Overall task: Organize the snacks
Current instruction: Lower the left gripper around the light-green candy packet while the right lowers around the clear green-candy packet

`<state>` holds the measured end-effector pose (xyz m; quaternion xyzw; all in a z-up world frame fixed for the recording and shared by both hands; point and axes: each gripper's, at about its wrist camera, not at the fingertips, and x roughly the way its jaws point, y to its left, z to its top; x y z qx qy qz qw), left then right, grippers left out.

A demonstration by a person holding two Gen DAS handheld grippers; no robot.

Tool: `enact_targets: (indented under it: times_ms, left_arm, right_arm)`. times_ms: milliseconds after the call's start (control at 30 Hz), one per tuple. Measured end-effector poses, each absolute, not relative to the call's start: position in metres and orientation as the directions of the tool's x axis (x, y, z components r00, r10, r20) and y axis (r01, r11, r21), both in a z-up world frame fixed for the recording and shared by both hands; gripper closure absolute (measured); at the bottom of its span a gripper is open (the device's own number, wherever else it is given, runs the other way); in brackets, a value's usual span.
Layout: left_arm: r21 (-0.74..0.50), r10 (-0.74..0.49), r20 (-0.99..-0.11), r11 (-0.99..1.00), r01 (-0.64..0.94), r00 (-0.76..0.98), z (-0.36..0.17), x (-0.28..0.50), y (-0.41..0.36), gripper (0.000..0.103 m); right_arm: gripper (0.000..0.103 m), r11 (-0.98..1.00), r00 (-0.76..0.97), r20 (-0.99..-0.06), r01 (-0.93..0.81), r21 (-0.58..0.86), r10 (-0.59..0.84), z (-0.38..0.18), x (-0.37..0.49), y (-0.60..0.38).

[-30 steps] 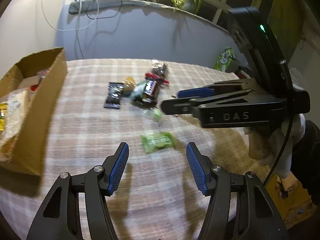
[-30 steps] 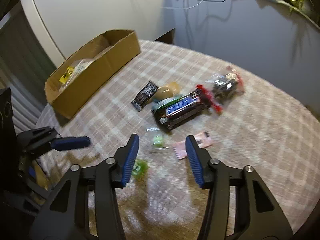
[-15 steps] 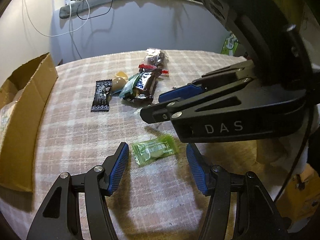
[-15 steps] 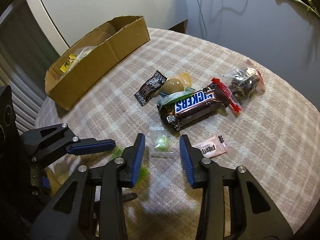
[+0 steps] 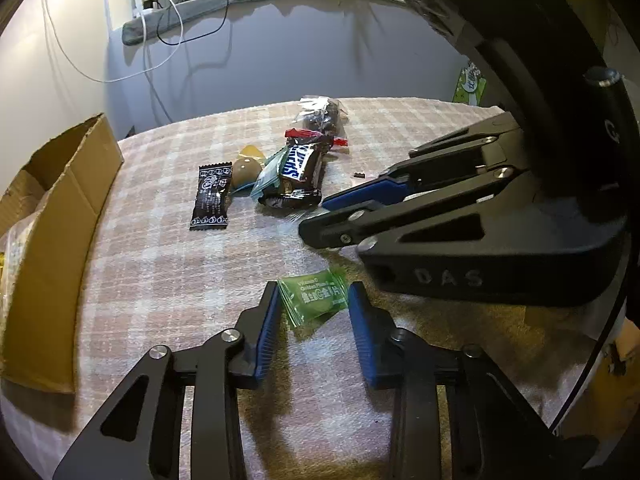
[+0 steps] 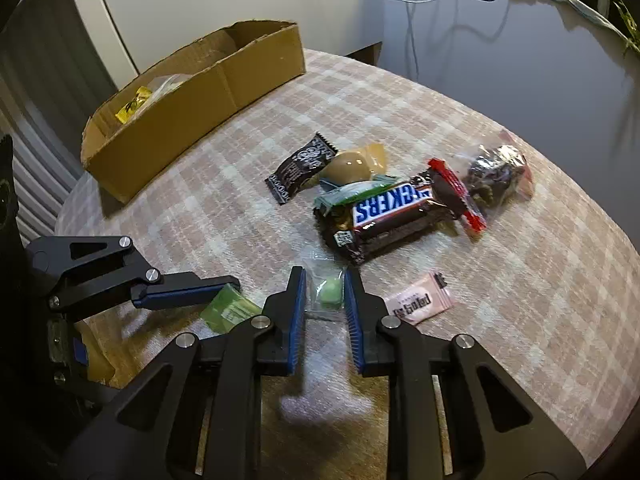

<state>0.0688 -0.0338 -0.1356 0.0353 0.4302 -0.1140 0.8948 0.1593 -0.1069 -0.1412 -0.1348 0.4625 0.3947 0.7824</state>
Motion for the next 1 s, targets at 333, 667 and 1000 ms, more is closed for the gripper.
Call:
enact_targets:
  times_ms: [333,667,1000]
  left_arm:
    - [-0.059,-0.179,-0.779,0.975,0.214,0.6,-0.134,0.071,-0.028,0.09]
    - [-0.131,-0.197,-0.747,0.98,0.15,0.635,-0.116,0.069,0.005,0.085]
    - [-0.08,-0.101,-0.783,0.995,0.062,0.614,-0.127,0.112,0.017,0.04]
  right_arm:
    - [0.083,0.686,0.264,-0.814,-0.696,0.21,0.517,-0.141,0.165,-0.131]
    - [0.083,0.687,0.278,-0.801,-0.694,0.215,0.531,-0.14,0.161,-0.135]
    - [0.083,0.682,0.286,-0.791,-0.699,0.214,0.541,-0.14,0.158,-0.136]
